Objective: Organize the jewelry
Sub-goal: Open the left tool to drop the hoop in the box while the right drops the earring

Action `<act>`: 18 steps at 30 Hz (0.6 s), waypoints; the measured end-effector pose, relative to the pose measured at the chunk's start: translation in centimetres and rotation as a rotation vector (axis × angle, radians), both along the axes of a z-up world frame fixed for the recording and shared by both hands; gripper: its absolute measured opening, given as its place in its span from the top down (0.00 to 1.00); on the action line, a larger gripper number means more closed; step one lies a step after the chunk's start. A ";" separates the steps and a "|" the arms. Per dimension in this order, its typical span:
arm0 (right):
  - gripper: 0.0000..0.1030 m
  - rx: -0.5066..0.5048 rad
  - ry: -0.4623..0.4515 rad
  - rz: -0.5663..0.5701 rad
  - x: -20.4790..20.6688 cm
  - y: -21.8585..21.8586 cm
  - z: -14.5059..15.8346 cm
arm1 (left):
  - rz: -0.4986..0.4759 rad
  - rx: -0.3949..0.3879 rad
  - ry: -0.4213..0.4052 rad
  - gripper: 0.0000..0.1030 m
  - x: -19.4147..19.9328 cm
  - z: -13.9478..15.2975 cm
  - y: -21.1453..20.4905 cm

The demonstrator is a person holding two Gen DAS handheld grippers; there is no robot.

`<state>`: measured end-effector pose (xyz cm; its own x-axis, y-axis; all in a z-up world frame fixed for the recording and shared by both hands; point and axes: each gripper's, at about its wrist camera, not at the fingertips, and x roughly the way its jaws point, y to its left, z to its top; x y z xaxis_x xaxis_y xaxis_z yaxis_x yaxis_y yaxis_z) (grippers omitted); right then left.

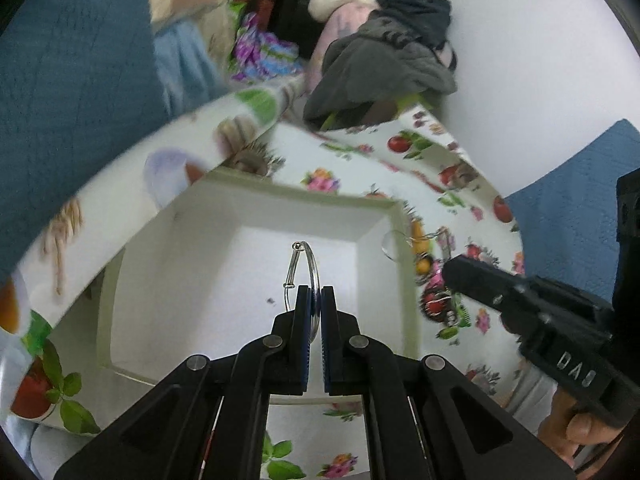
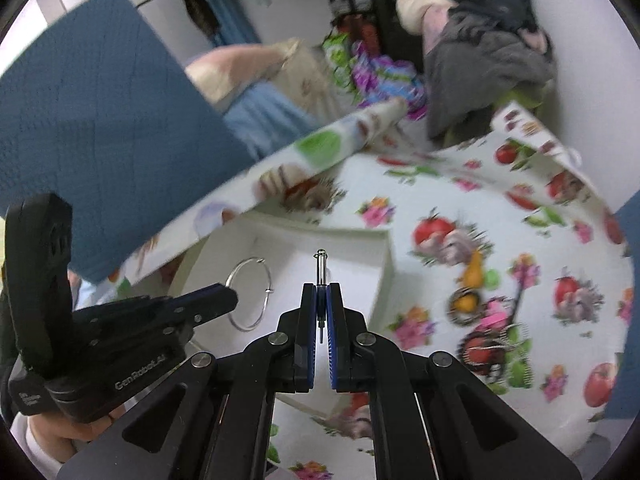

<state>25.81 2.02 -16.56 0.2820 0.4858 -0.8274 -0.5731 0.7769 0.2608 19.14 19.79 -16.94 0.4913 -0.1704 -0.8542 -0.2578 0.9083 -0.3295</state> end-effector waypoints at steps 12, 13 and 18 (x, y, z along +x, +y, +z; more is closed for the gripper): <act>0.96 -0.090 0.126 0.042 -0.8 2.3 -6.1 | 0.009 -0.030 0.067 0.98 -1.3 -3.8 0.7; 0.96 -0.093 0.123 0.040 -0.9 2.3 -6.1 | 0.009 -0.036 0.058 0.98 -1.4 -3.6 0.7; 0.92 -0.072 0.105 0.040 -0.7 1.4 -4.4 | 0.013 0.012 0.015 0.95 -1.4 -1.1 0.0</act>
